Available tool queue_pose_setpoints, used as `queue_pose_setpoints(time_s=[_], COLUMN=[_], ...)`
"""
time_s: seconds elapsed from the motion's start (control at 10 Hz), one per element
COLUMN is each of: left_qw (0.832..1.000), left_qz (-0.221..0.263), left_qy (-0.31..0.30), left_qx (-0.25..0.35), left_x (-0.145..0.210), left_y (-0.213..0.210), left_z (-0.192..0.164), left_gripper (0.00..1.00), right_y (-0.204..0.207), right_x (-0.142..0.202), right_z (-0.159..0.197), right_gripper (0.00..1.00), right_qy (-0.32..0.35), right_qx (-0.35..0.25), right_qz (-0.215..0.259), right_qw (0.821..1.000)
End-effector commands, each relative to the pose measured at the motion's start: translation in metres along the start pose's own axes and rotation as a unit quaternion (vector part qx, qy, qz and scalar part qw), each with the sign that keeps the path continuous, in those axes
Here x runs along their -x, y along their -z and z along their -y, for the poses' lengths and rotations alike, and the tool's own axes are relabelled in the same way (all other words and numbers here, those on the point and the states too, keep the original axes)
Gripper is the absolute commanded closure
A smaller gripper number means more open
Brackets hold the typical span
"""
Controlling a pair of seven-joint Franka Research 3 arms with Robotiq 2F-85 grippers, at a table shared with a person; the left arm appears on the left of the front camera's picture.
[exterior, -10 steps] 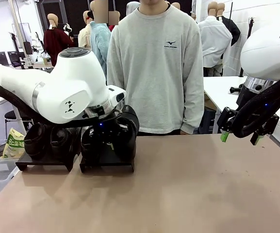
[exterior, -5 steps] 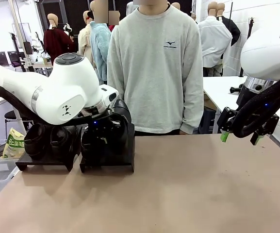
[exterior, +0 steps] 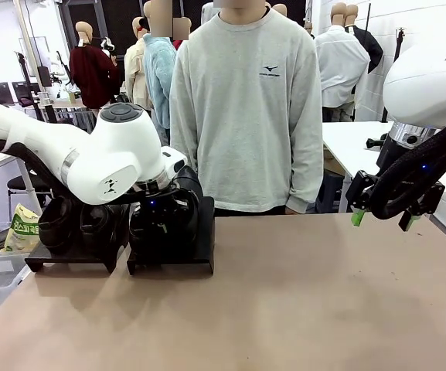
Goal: Organize the shoes by placing them on the stand.
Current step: Place the Shoe from the middle of the table onto the Shoes Stand.
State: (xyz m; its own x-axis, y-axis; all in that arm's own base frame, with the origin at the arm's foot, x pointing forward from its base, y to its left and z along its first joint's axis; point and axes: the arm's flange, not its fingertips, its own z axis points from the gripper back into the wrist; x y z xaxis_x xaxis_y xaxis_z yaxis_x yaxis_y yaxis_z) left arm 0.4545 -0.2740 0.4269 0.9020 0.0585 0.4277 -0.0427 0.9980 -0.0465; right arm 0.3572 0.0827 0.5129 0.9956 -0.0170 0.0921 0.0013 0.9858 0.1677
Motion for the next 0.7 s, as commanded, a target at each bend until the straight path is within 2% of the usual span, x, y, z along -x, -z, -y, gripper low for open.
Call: queue_pose_setpoints(time_s=[0.0, 0.6], left_qw=[1.000, 1.000], left_qz=[0.015, -0.003], left_qy=[0.000, -0.006], left_qx=[-0.005, -0.013], left_x=[-0.008, 0.000], left_y=[0.000, 0.012], left_z=[0.010, 0.011], left_gripper=[1.00, 1.00], right_y=[0.000, 0.000], right_x=[-0.001, -0.001], right_z=[-0.001, -0.001], right_gripper=[0.00, 0.00], right_qy=[0.002, 0.002], right_qx=[-0.002, -0.002], right_qz=[-0.002, -0.002], right_qw=[1.000, 1.000])
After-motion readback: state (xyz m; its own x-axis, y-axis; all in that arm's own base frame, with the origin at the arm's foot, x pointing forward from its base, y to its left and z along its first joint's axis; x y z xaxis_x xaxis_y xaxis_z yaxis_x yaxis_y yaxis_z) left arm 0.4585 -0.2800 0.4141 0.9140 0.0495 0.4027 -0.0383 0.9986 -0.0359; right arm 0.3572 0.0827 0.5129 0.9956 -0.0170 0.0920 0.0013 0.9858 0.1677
